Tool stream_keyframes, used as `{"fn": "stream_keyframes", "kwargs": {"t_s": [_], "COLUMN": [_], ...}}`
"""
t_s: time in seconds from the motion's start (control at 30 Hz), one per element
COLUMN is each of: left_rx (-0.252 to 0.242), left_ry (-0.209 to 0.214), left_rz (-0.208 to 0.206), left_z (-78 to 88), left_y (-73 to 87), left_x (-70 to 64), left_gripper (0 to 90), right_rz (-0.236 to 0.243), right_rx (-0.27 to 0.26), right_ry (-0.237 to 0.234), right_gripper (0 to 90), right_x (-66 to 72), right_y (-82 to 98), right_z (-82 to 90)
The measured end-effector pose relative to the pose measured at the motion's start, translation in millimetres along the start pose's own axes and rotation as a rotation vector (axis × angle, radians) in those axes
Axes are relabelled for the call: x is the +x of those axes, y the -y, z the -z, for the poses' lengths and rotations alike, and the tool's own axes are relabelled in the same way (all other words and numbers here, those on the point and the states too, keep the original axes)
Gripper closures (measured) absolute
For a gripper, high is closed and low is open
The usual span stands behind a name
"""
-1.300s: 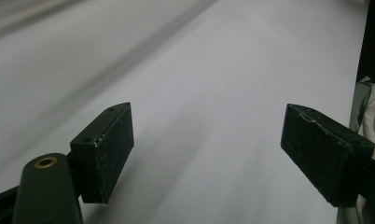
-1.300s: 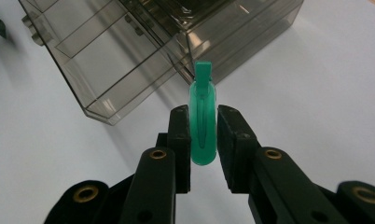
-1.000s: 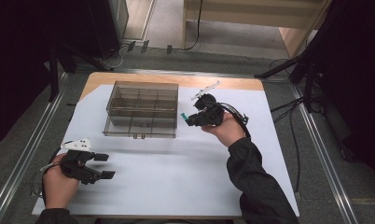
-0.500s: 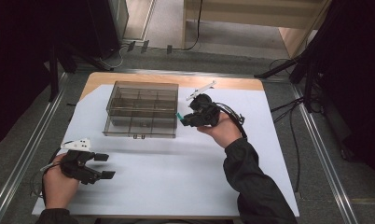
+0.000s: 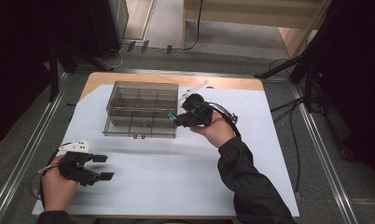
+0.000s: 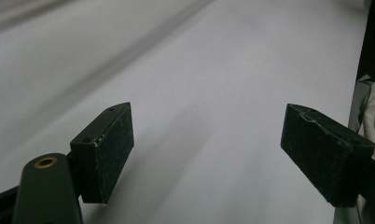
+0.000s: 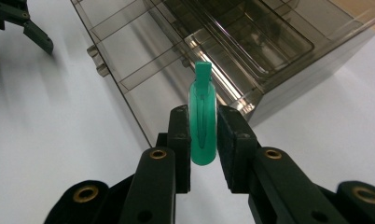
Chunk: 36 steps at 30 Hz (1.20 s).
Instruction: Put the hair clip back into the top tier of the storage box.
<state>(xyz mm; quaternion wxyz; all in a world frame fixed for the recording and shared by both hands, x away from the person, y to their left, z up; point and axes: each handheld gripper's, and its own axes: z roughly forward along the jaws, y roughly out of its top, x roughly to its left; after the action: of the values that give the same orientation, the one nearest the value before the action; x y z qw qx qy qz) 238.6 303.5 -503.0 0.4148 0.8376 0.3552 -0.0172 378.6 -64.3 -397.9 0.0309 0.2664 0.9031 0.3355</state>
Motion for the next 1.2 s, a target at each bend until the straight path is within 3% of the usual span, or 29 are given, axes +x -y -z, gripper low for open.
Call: {"fn": "stream_keyframes", "kwargs": {"t_s": [0.57,1.2], "left_rx": [0.001,0.004], "left_ry": [-0.012,-0.010], "left_rz": [0.005,0.007], "left_z": [2.8,2.0], "left_y": [4.0,3.7], "left_x": [-1.6,-2.1], "left_gripper": [18.1,18.1], "right_rz": [0.036,0.025], "right_rx": [-0.023,-0.026], "right_ry": [-0.009,-0.010], "right_gripper": [77.4,77.3], "right_x": [10.9,13.9], "right_y": [-9.3,-9.2], "right_z": [-17.0,-34.4]}}
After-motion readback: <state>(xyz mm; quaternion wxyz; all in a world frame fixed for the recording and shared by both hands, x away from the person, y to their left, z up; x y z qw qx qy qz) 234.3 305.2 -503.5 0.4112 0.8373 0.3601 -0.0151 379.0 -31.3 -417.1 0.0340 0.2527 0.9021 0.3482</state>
